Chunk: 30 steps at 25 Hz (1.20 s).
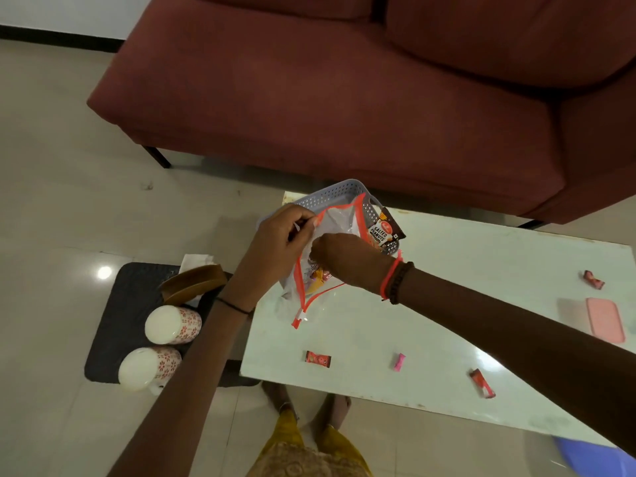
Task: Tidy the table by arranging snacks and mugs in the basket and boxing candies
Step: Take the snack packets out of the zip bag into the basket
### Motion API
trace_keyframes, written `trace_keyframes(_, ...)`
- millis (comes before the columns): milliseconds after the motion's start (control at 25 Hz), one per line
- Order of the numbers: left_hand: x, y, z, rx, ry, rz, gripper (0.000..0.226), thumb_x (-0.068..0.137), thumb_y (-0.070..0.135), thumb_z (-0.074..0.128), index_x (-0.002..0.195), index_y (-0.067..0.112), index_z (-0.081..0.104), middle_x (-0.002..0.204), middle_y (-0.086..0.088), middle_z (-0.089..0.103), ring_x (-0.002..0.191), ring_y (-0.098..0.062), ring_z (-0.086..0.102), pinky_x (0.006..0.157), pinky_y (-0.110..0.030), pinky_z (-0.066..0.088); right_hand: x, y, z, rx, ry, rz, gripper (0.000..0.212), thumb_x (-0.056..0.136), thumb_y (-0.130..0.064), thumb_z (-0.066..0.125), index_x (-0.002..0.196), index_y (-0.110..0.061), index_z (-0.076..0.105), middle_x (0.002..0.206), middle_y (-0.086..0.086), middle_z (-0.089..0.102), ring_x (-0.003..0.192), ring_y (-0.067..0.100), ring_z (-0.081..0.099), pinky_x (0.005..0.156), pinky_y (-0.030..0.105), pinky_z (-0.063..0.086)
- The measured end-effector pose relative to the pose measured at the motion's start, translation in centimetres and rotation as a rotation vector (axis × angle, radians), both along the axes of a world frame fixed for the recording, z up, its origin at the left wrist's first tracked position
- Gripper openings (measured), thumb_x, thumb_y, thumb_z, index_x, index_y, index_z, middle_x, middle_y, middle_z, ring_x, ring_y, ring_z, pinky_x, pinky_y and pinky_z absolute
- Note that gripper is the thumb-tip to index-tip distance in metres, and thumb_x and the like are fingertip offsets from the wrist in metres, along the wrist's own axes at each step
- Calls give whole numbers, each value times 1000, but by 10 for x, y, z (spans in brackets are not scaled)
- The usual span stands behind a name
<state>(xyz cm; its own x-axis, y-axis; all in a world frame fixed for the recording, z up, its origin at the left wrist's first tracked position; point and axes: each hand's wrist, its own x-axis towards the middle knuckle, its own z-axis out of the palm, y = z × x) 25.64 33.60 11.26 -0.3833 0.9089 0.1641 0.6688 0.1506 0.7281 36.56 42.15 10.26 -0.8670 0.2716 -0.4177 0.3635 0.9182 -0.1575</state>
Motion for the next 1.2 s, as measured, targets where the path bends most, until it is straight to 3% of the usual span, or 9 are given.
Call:
trace_keyframes(200, -24, 1, -2, -98, 13, -47, 21, 92, 17, 54, 100, -1, 61, 97, -18, 66, 79, -12, 54, 67, -3, 38, 12, 24, 54, -165, 181, -161, 28, 93, -13, 53, 119, -11, 64, 113, 10, 70, 97, 23, 67, 76, 23, 48)
trace_keyframes(320, -38, -1, -3, -163, 15, -18, 24, 91, 19, 54, 102, -1, 60, 100, -18, 66, 79, -12, 54, 68, -5, 38, 26, 46, 83, -261, 263, -183, 23, 88, -12, 63, 110, -8, 69, 95, 2, 71, 73, 7, 61, 64, -1, 37)
trace_keyframes(400, -45, -3, -1, -143, 16, 4, 23, 90, 16, 57, 102, -3, 61, 100, -20, 66, 80, -14, 54, 73, -13, 46, 39, 61, 94, -410, 388, -261, 21, 82, -10, 70, 103, -6, 72, 85, -4, 68, 65, 6, 62, 61, 0, 42)
trace_keyframes(480, -51, -3, 1, -141, 3, 39, 23, 90, 16, 56, 104, -1, 61, 101, -19, 67, 79, -17, 55, 78, -24, 49, 48, 75, 91, -733, 552, -444, 23, 80, -8, 71, 104, -8, 72, 98, 1, 75, 85, 10, 70, 69, 10, 52)
trace_keyframes(640, -63, -1, 3, -137, 2, 28, 20, 91, 17, 55, 101, 1, 61, 97, -16, 66, 73, -11, 53, 68, -7, 39, 52, 96, 44, -1208, 861, -742, 41, 70, -30, 78, 111, -25, 71, 112, -6, 73, 104, 10, 69, 80, 17, 55)
trace_keyframes(840, -84, 1, 8, -84, -26, 15, 17, 91, 14, 55, 100, 2, 62, 94, -11, 65, 70, -6, 53, 66, -2, 38, 44, 108, -41, -1220, 1078, -1215, 36, 61, -28, 83, 96, -21, 76, 96, -4, 77, 87, 10, 73, 71, 20, 57)
trace_keyframes(1000, -102, 4, 9, -66, -49, -25, 15, 90, 11, 55, 99, 1, 63, 91, -7, 63, 72, -5, 54, 66, 0, 42, 37, 113, -112, -951, 959, -1623, 37, 81, -3, 70, 116, 6, 62, 96, 12, 70, 71, 11, 70, 64, 18, 59)
trace_keyframes(1080, -112, 8, 9, -63, -70, -41, 14, 90, 10, 55, 98, 1, 63, 89, -8, 63, 72, -6, 55, 68, -1, 43, 30, 116, -136, -901, 885, -1740, 38, 83, 1, 67, 118, 12, 58, 106, 20, 65, 80, 24, 66, 78, 27, 59)
trace_keyframes(1200, -128, 18, 7, -76, -61, -85, 15, 89, 10, 56, 98, 0, 63, 89, -8, 64, 72, -4, 55, 69, 0, 43, 22, 123, -164, -792, 752, -1855, 17, 84, -10, 69, 94, 3, 62, 103, 21, 60, 82, 29, 62, 82, 35, 53)
